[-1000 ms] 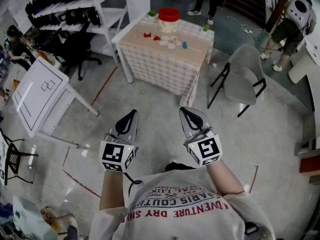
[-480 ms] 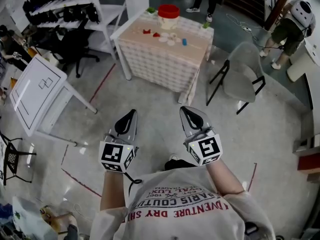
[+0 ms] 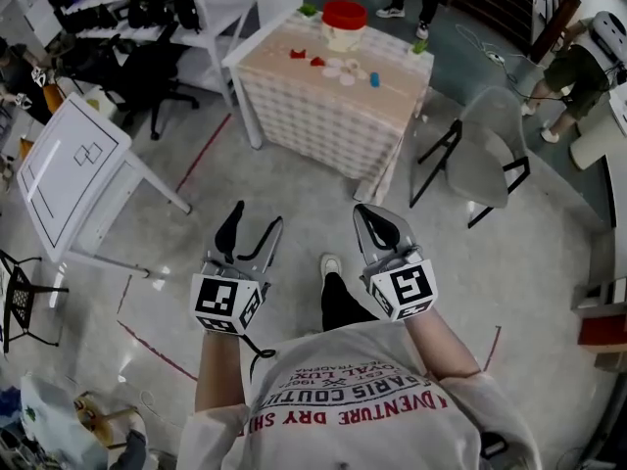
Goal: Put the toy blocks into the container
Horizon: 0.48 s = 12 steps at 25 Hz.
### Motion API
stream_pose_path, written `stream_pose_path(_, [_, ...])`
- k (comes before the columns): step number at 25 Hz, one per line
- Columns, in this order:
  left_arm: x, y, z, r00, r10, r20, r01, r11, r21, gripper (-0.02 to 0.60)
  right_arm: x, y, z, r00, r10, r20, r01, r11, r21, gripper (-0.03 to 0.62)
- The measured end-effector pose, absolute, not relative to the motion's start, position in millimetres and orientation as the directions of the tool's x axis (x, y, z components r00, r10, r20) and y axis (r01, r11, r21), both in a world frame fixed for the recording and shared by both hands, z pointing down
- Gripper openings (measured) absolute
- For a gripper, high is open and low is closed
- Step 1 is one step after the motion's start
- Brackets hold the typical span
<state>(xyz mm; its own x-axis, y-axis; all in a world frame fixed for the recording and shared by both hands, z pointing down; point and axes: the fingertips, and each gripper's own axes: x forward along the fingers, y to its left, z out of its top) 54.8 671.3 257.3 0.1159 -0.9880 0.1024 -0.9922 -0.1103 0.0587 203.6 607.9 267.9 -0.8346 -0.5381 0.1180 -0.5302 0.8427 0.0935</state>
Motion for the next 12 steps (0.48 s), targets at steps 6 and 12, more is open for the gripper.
stream_pose_path(6, [18.5,612.7,273.5,0.041,-0.988,0.151,-0.998,-0.033,0.052,0.281,169.4,532.5,283.8,-0.860,-0.494,0.126,-0.487,0.869,0.082,0.002])
stream_pose_path(12, [-16.9,508.0,268.3,-0.005,-0.988,0.153,-1.000,0.009,0.027,0.279,136.5,422.9,279.4,-0.874,-0.470,0.120,-0.463,0.883,0.080,0.002])
